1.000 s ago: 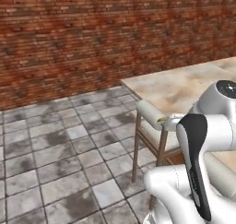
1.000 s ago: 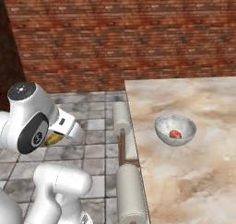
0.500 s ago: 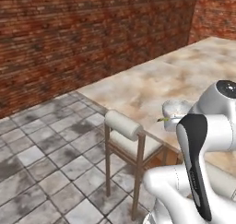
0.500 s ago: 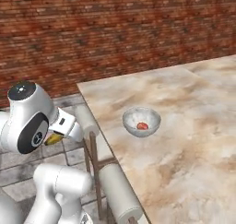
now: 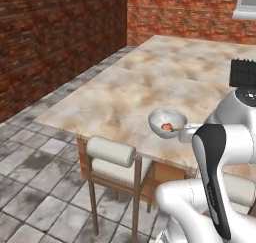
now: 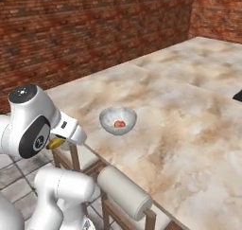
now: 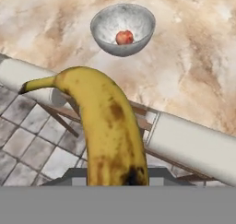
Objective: Retrieve the peach and banana from the fridge and place them into the bowl on the dining table.
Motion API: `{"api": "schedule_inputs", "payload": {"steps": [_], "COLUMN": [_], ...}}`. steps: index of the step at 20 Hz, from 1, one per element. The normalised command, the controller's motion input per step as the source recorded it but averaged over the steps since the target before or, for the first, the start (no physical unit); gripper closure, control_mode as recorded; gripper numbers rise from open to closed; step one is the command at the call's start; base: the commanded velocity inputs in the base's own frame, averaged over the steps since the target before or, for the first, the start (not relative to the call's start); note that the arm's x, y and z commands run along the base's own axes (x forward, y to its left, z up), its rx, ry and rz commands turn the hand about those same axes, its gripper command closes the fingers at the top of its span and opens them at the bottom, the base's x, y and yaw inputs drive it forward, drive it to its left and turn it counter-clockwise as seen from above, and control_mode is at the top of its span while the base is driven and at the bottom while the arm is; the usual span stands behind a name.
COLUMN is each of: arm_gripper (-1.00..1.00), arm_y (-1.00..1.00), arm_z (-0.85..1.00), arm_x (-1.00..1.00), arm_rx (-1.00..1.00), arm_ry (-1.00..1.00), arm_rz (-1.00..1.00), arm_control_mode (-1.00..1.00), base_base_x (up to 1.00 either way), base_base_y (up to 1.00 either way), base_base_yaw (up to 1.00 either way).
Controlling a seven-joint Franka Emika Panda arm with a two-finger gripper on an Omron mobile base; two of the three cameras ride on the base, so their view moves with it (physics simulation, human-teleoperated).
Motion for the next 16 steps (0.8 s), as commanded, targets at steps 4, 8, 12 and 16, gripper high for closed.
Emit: {"api": "schedule_inputs", "payload": {"steps": [4, 8, 12, 16], "arm_gripper": [1.00, 1.00, 1.00, 1.00], "arm_y": [0.00, 0.00, 0.00, 0.00], "arm_z": [0.00, 0.00, 0.00, 0.00], "arm_x": [0.00, 0.00, 0.00, 0.00], "arm_rx": [0.00, 0.00, 0.00, 0.00], "arm_ry": [0.00, 0.00, 0.00, 0.00], "arm_rz": [0.00, 0.00, 0.00, 0.00], "arm_control_mode": [1.00, 1.00, 1.00, 1.00], "base_base_x": [0.41, 0.39, 0.55, 0.55], "base_base_y": [0.89, 0.83, 0.18, 0.09], "base_base_yaw": [-0.56, -0.43, -0.15, 0.00]}}
